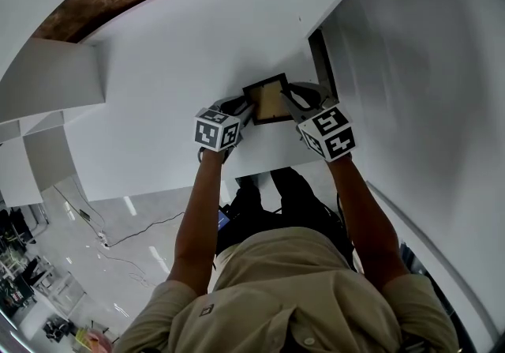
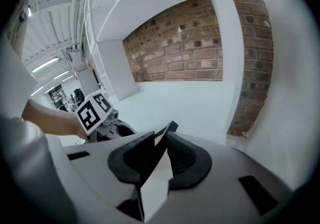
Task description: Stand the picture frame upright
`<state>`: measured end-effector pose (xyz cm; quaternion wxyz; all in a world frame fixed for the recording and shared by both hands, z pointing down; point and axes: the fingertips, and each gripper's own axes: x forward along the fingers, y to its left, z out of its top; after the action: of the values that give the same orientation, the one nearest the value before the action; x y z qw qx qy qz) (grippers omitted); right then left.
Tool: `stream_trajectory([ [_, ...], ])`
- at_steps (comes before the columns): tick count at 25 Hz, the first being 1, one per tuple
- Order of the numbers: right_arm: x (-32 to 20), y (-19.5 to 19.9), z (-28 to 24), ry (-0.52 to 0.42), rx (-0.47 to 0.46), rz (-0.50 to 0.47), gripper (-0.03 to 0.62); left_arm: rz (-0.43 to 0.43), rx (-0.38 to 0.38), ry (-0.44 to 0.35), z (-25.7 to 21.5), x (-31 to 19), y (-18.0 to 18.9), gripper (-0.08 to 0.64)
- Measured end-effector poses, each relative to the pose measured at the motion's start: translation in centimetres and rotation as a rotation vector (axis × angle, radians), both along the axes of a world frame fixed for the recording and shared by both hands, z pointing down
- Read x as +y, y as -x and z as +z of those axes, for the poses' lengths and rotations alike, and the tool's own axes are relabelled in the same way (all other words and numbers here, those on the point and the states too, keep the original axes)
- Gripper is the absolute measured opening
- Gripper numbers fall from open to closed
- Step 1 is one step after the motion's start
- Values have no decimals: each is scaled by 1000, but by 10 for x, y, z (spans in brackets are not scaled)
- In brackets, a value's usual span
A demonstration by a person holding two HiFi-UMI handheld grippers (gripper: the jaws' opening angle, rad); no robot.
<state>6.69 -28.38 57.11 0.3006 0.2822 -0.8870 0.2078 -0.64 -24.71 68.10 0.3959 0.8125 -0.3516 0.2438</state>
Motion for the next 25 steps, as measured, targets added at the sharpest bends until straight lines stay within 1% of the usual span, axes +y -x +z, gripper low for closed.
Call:
stream_trajectory([
  [3,5,19,-12,-32,-8,-36,77,11,4,-15,-2,3,4,117],
  [7,12,38,-17,-60,11,-88,77,43,8,-30,-4,9,11,115],
  [9,20,47,-16,-57,22,-128,77,84,-2,-79,-12,12,20,115],
  [11,32,61,-14,-44,13,-185,74,126,-6,-152,-24,10,32,116],
  [12,39,69,-14,-33,0,-212,74,142,-6,-174,-27,9,38,115],
  [14,49,80,-7,2,-9,-234,74,156,-10,-183,-29,7,51,115],
  [16,53,76,7,52,14,-196,75,142,-28,-185,-32,7,66,115],
  [18,54,58,27,115,47,-119,80,126,-56,-175,-30,10,83,117],
  [20,56,37,50,183,82,-46,100,149,-102,-146,-20,16,97,116],
  [22,58,25,70,240,107,6,143,189,-132,-129,-11,18,101,115],
  [23,58,22,77,259,118,22,160,203,-135,-131,-8,16,100,116],
  [25,60,22,89,283,144,38,163,225,-126,-135,-5,12,95,115],
])
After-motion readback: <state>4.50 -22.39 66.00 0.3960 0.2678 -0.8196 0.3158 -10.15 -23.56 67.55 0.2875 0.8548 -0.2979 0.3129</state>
